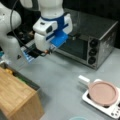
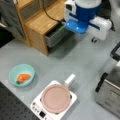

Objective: Pick up the pan. Place the pan on the table. Pick up the bowl. Place the bowl on the stove.

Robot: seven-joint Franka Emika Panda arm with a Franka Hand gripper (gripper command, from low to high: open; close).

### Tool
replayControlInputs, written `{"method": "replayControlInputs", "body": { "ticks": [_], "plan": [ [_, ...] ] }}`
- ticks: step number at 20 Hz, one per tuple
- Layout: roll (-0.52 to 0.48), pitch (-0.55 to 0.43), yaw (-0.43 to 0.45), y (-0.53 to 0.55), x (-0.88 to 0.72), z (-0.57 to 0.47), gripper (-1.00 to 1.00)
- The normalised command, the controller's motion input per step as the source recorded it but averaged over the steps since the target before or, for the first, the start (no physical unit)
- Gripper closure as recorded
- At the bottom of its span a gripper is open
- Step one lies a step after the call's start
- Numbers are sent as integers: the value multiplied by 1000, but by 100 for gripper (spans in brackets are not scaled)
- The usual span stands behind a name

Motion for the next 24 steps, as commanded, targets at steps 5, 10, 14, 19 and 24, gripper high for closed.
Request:
{"method": "replayControlInputs", "body": {
  "ticks": [5, 10, 14, 19, 24],
  "plan": [
    [74, 131, -71, 39, 344, -52, -100],
    [46, 134, -87, -28, 425, -149, -100],
    [-63, 142, -104, -43, 478, -205, -100],
    [-181, 168, -55, -47, 453, -93, -100],
    [-179, 157, -11, -47, 406, -17, -100]
  ]
}}
